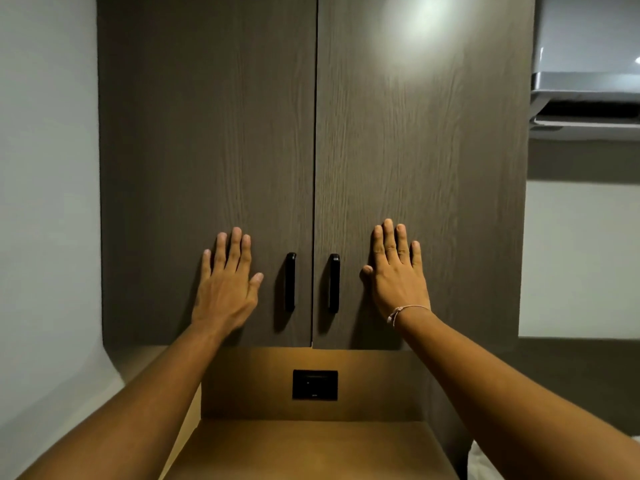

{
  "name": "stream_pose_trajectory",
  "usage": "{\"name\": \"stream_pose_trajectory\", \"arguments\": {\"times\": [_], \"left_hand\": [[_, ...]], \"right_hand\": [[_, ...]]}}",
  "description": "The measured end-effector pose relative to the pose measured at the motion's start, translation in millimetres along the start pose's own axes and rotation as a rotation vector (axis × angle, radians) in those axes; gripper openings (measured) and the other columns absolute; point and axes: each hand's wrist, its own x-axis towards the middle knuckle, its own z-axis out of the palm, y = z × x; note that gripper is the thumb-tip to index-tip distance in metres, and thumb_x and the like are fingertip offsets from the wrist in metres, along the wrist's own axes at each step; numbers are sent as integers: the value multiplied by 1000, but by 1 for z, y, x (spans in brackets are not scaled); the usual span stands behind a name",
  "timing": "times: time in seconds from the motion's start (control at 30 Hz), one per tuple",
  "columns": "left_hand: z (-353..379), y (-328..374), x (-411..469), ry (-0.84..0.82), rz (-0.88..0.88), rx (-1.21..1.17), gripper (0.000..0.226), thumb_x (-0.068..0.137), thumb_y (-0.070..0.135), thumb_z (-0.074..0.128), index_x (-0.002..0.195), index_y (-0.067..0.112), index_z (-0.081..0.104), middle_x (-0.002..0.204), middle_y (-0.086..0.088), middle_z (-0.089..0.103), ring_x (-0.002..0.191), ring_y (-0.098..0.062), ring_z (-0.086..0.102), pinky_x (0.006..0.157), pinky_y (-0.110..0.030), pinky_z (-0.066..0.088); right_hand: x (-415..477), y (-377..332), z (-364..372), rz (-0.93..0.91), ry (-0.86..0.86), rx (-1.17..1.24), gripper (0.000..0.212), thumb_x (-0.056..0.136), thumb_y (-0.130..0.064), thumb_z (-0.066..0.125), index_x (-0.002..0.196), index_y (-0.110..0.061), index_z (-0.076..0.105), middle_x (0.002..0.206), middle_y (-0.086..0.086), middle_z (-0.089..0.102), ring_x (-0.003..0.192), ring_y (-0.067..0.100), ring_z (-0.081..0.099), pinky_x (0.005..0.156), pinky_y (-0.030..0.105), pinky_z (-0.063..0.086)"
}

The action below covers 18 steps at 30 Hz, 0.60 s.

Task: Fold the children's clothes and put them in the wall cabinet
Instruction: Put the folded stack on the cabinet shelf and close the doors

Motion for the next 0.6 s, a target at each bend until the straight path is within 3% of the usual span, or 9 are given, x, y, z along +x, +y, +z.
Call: {"name": "stream_pose_trajectory", "arguments": {"times": [0.37, 0.6], "left_hand": [[-5, 4, -3, 13, 7, -44, 72, 100, 40, 32, 151, 16, -13, 160, -7, -17, 147, -26, -16, 120, -51, 0], [-36, 5, -5, -40, 30, -11, 68, 99, 41, 32, 153, 15, -1, 162, -7, -5, 149, -26, -4, 121, -49, 7]], "right_hand": [[2, -2, -3, 11, -32, 16, 68, 102, -41, 23, 147, -17, -21, 153, 8, -31, 141, 27, -29, 119, 50, -6], [-6, -10, -17, 30, -88, 42, 73, 101, -35, 33, 149, -15, -19, 156, 8, -26, 143, 28, -25, 120, 51, 1]]}}
